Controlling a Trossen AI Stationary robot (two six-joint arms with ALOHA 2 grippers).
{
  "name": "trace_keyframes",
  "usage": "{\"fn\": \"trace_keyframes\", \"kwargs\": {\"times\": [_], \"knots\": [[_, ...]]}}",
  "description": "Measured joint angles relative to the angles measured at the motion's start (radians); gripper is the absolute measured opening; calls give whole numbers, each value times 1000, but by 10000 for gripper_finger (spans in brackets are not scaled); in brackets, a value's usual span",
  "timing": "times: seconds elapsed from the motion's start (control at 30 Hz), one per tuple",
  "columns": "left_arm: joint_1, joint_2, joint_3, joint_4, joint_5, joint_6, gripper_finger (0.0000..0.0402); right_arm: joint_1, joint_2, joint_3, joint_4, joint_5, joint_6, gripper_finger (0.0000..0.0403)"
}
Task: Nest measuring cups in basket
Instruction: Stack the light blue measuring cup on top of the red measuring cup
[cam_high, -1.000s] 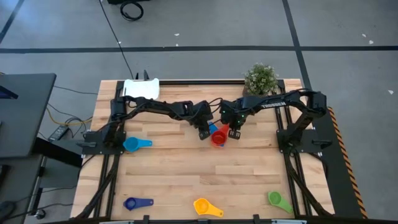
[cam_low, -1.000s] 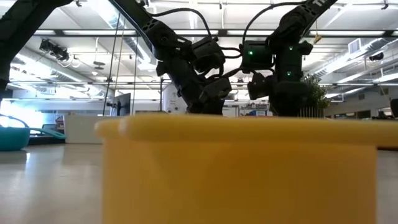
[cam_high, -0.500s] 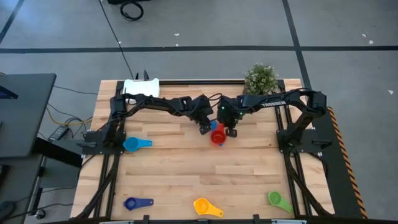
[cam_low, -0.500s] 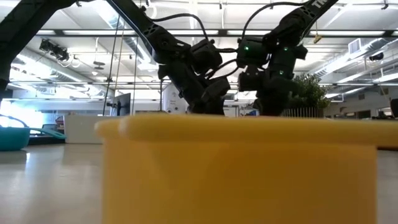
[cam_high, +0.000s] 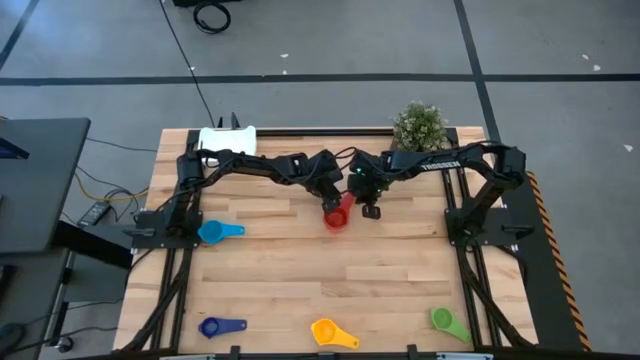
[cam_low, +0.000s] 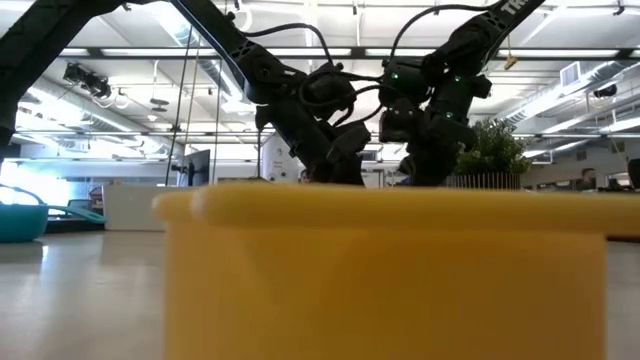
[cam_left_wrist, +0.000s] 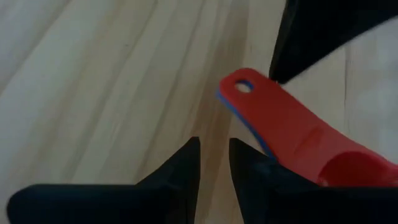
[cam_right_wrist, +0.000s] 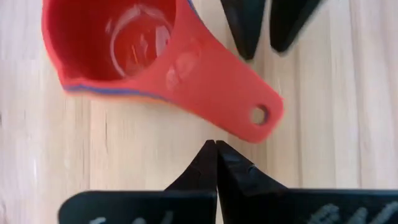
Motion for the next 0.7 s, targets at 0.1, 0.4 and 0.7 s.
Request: {"fn": "trace_keyframes", "kwargs": {"times": [0.1, 0.4, 0.7], "knots": [[4, -12, 0, -9, -1, 0, 93, -6, -26, 0, -41, 10, 1, 0], [5, -94, 0, -169, -15, 57, 93, -7, -178, 0, -162, 101, 57, 0], [0, -328, 0, -433, -58, 62, 93, 33, -383, 115, -328, 280, 190, 0]]}}
